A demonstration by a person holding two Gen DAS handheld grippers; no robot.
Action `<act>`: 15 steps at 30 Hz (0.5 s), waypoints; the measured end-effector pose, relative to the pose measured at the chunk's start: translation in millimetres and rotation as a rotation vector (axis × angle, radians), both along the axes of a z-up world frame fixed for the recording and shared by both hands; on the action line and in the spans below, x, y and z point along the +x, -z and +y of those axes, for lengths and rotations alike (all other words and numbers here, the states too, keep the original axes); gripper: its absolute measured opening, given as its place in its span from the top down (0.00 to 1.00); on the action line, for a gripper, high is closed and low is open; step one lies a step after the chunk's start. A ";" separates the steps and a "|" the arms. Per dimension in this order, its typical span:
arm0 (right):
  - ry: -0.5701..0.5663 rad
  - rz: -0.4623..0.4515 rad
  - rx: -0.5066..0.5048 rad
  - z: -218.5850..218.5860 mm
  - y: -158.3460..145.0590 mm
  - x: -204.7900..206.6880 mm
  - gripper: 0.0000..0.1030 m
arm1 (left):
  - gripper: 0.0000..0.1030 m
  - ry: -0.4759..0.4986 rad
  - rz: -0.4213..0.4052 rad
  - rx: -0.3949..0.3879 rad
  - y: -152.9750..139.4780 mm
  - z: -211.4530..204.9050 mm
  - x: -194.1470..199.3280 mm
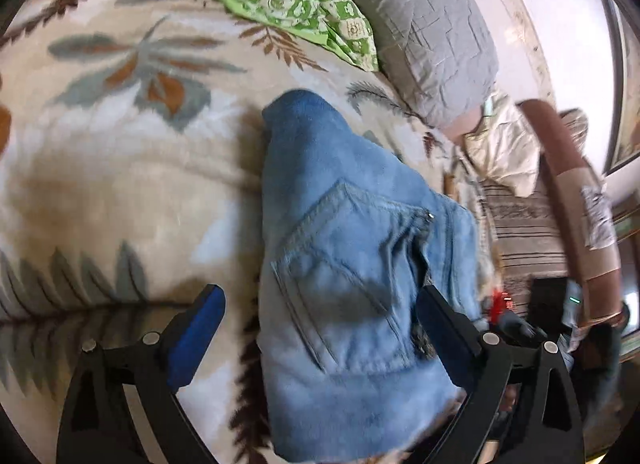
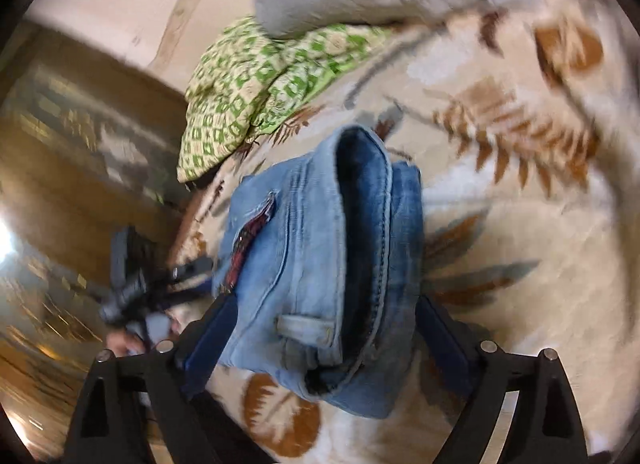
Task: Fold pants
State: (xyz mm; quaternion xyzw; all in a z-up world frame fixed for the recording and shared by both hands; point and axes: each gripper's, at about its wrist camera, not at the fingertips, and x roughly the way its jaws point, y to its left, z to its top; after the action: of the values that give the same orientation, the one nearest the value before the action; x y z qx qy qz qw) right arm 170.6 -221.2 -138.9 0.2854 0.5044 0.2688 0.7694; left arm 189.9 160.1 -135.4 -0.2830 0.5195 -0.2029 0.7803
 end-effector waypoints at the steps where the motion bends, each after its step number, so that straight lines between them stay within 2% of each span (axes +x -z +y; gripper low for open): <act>1: 0.009 0.039 0.050 -1.9 9.0 5.7 0.11 | 0.06 0.000 0.010 -0.014 1.4 0.4 -1.5; 5: 0.030 0.136 0.133 -1.0 34.9 21.8 0.11 | 0.06 -0.012 0.043 -0.086 11.9 4.2 -1.8; 8: 0.040 0.171 0.172 -4.0 48.5 29.0 0.10 | 0.00 -0.036 0.051 -0.157 15.3 7.6 -0.1; 15: 0.031 0.169 0.157 -3.6 47.3 37.8 0.10 | 0.00 -0.001 0.062 -0.125 14.0 -3.4 5.2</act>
State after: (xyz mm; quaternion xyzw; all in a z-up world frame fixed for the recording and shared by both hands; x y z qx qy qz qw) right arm 208.4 -224.8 -186.2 0.3742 0.5402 0.2707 0.7035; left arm 195.0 156.7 -149.4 -0.3374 0.5298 -0.2256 0.7447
